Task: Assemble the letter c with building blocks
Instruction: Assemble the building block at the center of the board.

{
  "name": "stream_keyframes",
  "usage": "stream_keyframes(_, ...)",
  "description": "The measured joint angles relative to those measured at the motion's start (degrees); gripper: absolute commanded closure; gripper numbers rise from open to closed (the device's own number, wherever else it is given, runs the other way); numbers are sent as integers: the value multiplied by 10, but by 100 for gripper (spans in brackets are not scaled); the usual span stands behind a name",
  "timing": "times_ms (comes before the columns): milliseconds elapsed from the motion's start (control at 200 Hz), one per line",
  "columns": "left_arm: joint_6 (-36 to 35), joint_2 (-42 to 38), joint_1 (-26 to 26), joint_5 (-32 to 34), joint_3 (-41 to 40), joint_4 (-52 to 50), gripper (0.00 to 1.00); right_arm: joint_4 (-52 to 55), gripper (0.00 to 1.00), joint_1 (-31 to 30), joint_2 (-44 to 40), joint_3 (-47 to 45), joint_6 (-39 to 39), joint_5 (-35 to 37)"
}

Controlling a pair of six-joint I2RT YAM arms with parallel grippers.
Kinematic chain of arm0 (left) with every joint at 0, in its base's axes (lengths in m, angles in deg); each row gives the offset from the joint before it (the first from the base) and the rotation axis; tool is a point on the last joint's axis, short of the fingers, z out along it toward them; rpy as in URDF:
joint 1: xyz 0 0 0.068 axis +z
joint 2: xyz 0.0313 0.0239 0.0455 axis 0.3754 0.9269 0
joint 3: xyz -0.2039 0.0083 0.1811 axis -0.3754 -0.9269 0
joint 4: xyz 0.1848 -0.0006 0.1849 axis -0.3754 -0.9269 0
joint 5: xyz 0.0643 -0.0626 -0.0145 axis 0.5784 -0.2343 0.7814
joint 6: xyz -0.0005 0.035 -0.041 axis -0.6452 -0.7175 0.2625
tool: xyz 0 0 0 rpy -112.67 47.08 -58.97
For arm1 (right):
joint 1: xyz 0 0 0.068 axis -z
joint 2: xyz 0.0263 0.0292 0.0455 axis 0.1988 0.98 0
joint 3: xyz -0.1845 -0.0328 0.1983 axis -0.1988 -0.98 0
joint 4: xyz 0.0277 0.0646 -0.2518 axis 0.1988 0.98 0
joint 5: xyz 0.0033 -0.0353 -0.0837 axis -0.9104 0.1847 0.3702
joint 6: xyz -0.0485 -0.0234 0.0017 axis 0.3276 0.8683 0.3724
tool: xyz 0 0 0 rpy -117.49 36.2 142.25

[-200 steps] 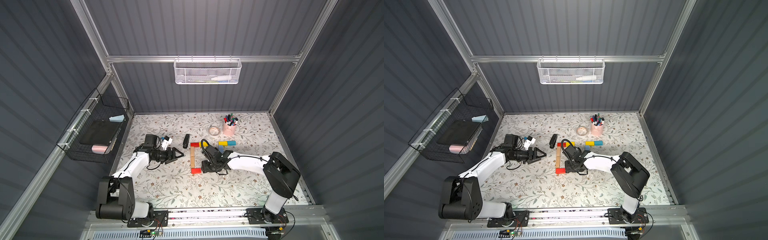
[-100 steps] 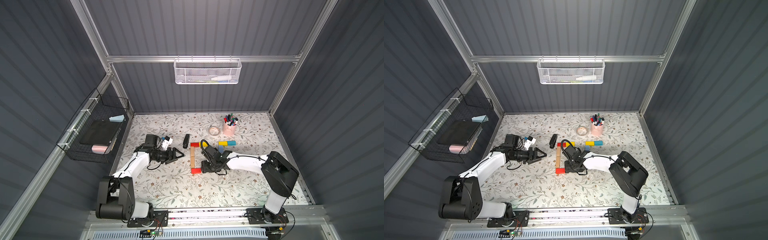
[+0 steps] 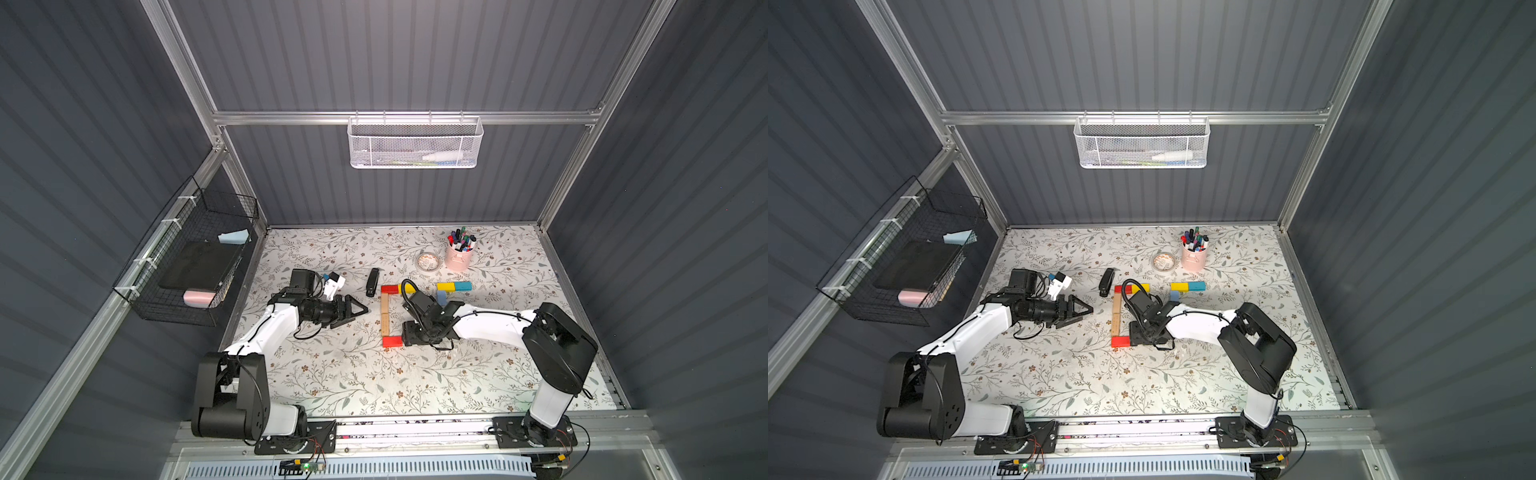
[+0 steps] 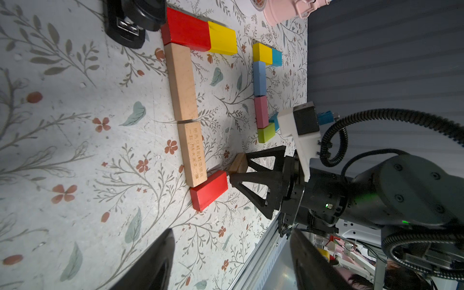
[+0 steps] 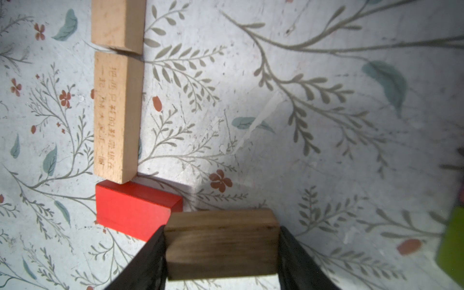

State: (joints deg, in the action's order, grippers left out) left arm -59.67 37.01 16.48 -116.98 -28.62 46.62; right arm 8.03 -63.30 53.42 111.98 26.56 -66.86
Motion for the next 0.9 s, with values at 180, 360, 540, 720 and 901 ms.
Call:
stream_keyframes(180,0,0,0,0,0,0,29,-5,39,1,0,-2,-2,-3)
stream_keyframes(360,0,0,0,0,0,0,29,-12,35,2,0,-4,-5,-6)
stream_keyframes(540,0,0,0,0,0,0,29,-20,33,3,0,-7,-6,-9)
stream_keyframes(720,0,0,0,0,0,0,29,-23,32,3,0,-10,-6,-10)
stream_keyframes(901,0,0,0,0,0,0,29,-23,29,4,0,-12,-6,-12)
